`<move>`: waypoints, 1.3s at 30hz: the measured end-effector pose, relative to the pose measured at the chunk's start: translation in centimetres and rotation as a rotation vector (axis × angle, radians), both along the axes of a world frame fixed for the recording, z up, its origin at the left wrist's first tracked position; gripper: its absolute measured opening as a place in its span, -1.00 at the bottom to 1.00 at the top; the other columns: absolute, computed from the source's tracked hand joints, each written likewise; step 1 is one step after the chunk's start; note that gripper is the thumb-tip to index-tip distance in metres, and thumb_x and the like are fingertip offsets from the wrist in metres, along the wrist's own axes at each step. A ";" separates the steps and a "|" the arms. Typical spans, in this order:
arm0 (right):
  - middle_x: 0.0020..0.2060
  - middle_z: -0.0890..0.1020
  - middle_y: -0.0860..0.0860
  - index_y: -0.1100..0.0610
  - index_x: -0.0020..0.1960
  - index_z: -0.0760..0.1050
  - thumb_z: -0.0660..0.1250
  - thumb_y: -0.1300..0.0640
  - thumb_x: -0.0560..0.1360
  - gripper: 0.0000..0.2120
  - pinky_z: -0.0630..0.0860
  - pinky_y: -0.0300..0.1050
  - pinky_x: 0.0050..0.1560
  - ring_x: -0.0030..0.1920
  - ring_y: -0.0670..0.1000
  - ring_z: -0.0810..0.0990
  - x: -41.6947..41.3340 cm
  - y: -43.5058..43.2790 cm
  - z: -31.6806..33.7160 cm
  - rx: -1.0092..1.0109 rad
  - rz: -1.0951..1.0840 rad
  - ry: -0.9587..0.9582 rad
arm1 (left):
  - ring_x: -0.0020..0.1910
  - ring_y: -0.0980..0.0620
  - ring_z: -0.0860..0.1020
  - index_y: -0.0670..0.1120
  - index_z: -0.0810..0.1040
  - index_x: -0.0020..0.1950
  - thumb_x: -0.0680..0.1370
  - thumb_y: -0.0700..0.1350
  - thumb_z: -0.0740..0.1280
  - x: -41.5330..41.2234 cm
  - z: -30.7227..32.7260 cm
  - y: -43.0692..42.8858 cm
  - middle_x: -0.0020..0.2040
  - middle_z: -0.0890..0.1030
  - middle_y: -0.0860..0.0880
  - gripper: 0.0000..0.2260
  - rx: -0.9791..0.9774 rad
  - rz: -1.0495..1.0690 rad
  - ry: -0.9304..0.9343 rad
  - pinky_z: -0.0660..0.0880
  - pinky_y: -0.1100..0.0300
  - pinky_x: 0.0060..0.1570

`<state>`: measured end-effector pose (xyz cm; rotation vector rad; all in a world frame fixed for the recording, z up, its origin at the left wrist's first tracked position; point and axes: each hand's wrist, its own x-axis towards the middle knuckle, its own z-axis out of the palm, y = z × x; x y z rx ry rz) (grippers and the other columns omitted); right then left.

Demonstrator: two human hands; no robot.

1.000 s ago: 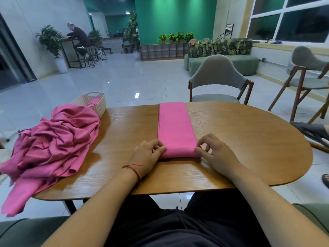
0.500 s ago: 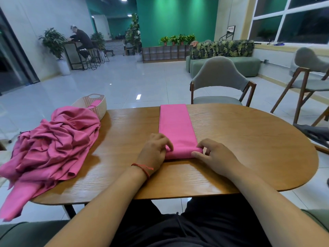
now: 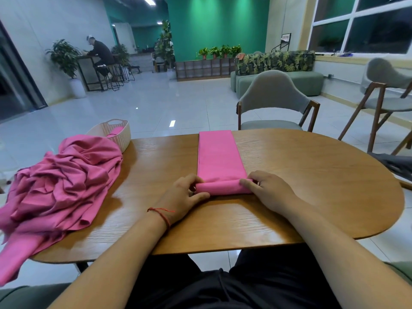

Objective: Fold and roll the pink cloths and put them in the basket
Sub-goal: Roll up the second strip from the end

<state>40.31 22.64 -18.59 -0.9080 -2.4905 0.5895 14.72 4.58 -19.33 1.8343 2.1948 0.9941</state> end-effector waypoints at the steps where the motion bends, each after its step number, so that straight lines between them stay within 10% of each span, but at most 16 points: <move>1: -0.16 0.60 -0.16 -0.06 -0.12 0.56 0.17 -0.39 0.64 -0.54 0.50 0.04 -0.05 -0.09 -0.12 0.55 0.0 -0.1 0.0 0.000 -0.001 -0.011 | -0.13 0.19 0.55 0.20 0.56 0.14 0.49 0.28 0.48 -0.2 -0.2 0.0 -0.01 0.58 0.10 -0.69 -0.002 0.011 -0.024 0.46 0.31 -0.13; 17: -0.21 0.55 -0.12 -0.03 -0.18 0.43 0.00 -0.33 0.71 -0.50 0.48 0.01 -0.15 -0.15 -0.01 0.55 0.4 -1.4 -0.3 0.141 -0.101 -0.033 | -0.04 0.09 0.36 0.14 0.37 -0.19 0.67 0.30 -0.13 0.8 -0.1 0.2 -0.14 0.44 0.14 -0.57 -0.117 0.011 0.210 0.38 -0.04 0.19; 22: -0.19 0.57 -0.18 -0.12 -0.02 0.45 0.29 -0.27 0.64 -0.76 0.48 -0.07 -0.16 -0.20 -0.16 0.56 0.9 -1.6 -0.4 0.096 0.001 0.123 | 0.00 0.03 0.38 0.23 0.32 -0.21 0.76 0.13 -0.03 1.3 0.2 0.2 -0.14 0.41 0.11 -0.65 -0.148 0.066 0.238 0.36 -0.07 0.18; 25: -0.12 0.54 -0.18 -0.11 0.09 0.47 0.42 -0.42 0.48 -0.57 0.46 -0.18 -0.18 -0.16 -0.14 0.54 1.0 -1.4 -0.5 0.111 0.050 0.055 | 0.02 0.01 0.39 0.19 0.38 -0.13 0.76 0.12 -0.05 1.1 0.2 0.3 -0.11 0.41 0.08 -0.66 -0.188 0.111 0.261 0.35 -0.06 0.19; 32: -0.22 0.55 -0.18 -0.08 -0.05 0.46 0.29 -0.50 0.51 -0.53 0.45 -0.11 -0.14 -0.13 -0.14 0.49 0.6 -0.8 -0.8 0.160 0.108 0.061 | 0.09 0.00 0.39 0.12 0.51 0.13 0.66 0.29 -0.13 1.1 0.1 0.4 -0.03 0.43 0.07 -0.52 -0.167 0.181 0.274 0.34 -0.02 0.18; 39: -0.28 0.53 -0.13 -0.07 -0.16 0.40 0.21 -0.42 0.63 -0.55 0.48 0.00 -0.10 -0.16 -0.07 0.49 0.1 -0.3 -1.1 0.198 0.116 0.050 | 0.11 0.15 0.46 0.12 0.49 0.20 0.51 0.23 0.41 0.2 -0.4 -1.2 0.09 0.48 0.15 -0.65 0.048 -0.026 0.126 0.48 0.16 0.15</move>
